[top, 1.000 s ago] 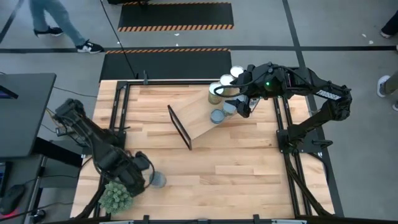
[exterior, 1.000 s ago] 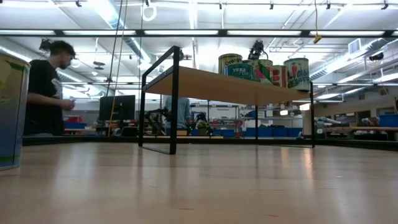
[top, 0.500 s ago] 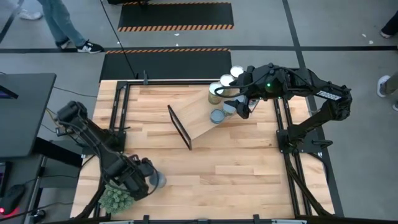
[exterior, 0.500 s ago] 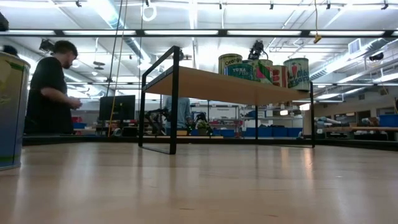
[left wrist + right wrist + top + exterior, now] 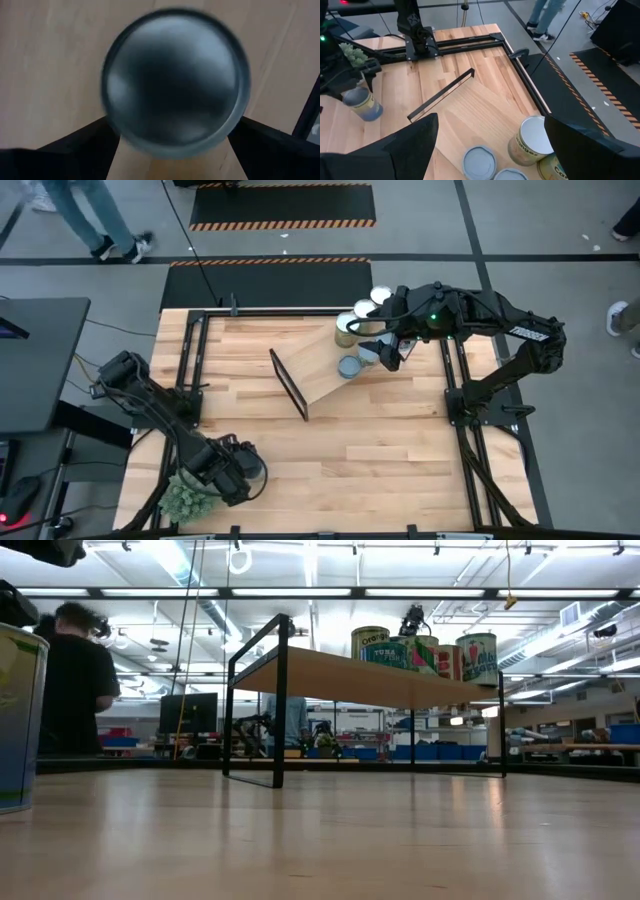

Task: Pick and place cans onto a shelf
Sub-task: Put the large canned peas on the shelf

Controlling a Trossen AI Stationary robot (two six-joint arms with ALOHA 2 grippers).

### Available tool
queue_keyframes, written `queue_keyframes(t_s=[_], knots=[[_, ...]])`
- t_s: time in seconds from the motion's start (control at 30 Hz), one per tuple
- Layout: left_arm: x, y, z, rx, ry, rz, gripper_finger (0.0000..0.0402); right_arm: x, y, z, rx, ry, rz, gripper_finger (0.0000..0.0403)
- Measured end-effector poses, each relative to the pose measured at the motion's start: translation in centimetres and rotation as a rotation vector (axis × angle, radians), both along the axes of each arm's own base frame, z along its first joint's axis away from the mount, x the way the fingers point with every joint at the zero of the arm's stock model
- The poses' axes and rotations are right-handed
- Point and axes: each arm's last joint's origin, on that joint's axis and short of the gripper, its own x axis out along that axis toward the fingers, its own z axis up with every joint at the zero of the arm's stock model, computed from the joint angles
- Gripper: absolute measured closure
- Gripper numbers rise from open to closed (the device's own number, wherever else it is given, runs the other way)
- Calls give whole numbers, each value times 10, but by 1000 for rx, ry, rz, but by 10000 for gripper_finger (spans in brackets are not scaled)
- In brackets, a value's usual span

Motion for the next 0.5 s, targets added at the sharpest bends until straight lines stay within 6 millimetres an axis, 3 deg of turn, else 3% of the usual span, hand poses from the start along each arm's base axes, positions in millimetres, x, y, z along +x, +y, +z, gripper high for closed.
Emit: queue_keyframes(t_s=[0.5], knots=[[20,7,-9,29,-58,7,45,0,0,0,-1,1,1,31]])
